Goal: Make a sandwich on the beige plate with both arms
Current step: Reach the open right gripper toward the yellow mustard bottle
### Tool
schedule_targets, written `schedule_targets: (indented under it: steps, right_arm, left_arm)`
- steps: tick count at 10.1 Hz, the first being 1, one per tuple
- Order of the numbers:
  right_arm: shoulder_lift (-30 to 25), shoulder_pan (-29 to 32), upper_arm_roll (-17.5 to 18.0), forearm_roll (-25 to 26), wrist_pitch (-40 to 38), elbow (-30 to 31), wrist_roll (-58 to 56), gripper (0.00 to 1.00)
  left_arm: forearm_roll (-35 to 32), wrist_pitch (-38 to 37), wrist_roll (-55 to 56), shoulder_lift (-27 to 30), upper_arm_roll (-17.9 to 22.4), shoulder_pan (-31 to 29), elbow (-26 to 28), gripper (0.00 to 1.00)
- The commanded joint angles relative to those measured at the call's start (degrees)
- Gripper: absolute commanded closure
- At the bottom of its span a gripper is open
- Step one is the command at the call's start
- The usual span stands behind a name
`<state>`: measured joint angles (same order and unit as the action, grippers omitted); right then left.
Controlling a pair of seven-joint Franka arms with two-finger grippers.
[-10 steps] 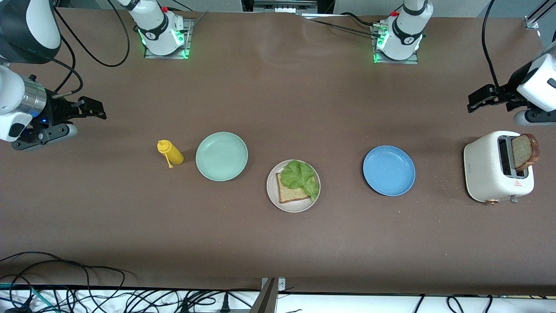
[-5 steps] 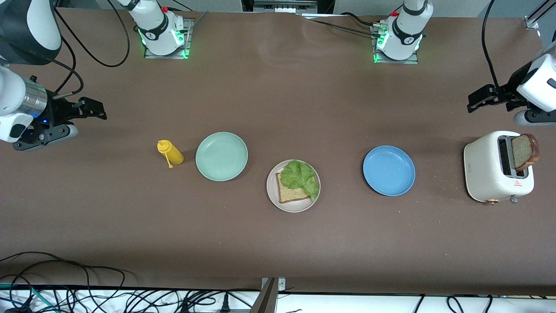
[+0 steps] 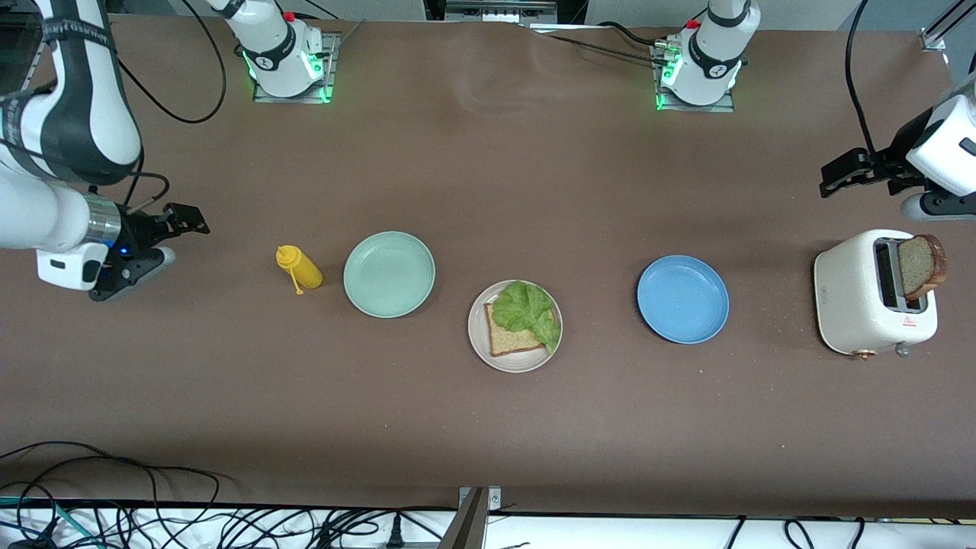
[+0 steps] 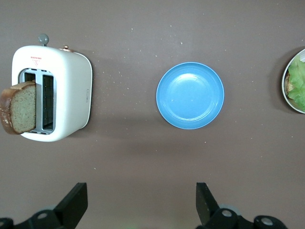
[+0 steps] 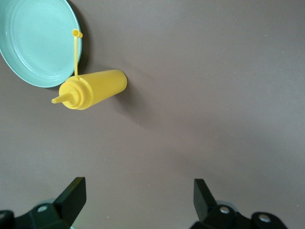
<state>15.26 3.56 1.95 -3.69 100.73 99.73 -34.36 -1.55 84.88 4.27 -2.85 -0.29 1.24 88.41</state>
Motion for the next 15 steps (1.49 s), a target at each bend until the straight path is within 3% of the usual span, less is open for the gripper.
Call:
schedule_targets:
  steps: [1,5,10,15]
  right_arm:
    - [-1.0,0.5,0.2,-1.1,-1.3,0.5,-1.6,0.0]
    - [4.6,1.3,0.1,-2.8,-0.7,2.1,-8.1,0.0]
    - [14.0,8.0,0.1,-18.9,1.1,1.8,-38.4,0.0]
    - [20.4,9.5,0.3,-35.6,0.3,1.7,-68.9,0.0]
  left_arm:
    - [1.0,-1.1,0.2,-0.5,0.1,0.2,-1.4,0.0]
    - [1.0,-1.1,0.2,-0.5,0.1,0.2,-1.4,0.0]
    - [1.0,-1.1,0.2,-0.6,0.1,0.2,-1.4,0.0]
    - [1.0,-1.1,0.2,-0.6,0.1,0.2,-1.4,0.0]
